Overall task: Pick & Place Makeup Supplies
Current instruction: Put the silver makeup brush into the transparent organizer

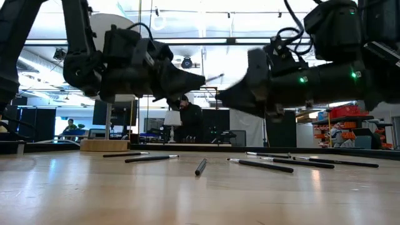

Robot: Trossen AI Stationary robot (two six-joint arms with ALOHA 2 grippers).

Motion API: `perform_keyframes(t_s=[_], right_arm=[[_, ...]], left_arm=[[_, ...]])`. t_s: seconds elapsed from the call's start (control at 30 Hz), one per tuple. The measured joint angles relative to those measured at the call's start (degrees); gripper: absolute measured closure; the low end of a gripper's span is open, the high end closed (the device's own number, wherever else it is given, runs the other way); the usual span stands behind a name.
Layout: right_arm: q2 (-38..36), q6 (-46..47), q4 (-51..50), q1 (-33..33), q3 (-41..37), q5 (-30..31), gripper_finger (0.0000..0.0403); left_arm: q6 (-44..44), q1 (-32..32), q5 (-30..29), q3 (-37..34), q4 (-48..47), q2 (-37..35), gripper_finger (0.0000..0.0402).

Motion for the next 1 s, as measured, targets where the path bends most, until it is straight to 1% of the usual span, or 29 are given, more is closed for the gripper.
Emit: perform_keyframes(t_s=[0.1, 0.17, 0.33, 0.5, 0.63, 0.87, 1.0], right_arm=[[1.6, -4.1, 5.5, 0.0, 1.3, -0.8, 0.0228], [1.6, -6.0, 6.6, 0.0, 2.3, -2.1, 0.0229], [1.2, -10.0, 7.6, 0.2, 3.5, -4.3, 0.025], [1.2, -9.8, 7.6, 0.1, 3.7, -4.0, 0.0274], [1.2, -7.6, 7.6, -0.3, 3.7, -1.0, 0.0287], [1.2, -7.3, 7.7, -0.7, 4.7, -1.5, 0.0289], [1.2, -9.9, 7.7, -0.7, 6.0, -1.5, 0.0289]], left_arm=[[0.2, -0.9, -0.1, 0.3, 0.8, -0.3, 0.0379], [0.2, -1.0, -0.2, 0.3, 1.4, -0.3, 0.0379], [0.1, -1.0, -0.2, 0.3, 1.6, -0.3, 0.0381], [0.2, -1.0, -0.2, 0.3, 1.6, -0.3, 0.0379], [0.2, -1.0, -0.2, 0.3, 1.6, -0.3, 0.0381], [0.2, -1.0, -0.2, 0.3, 1.6, -0.3, 0.0377], [0.2, -1.0, -0.2, 0.3, 1.6, -0.3, 0.0378]])
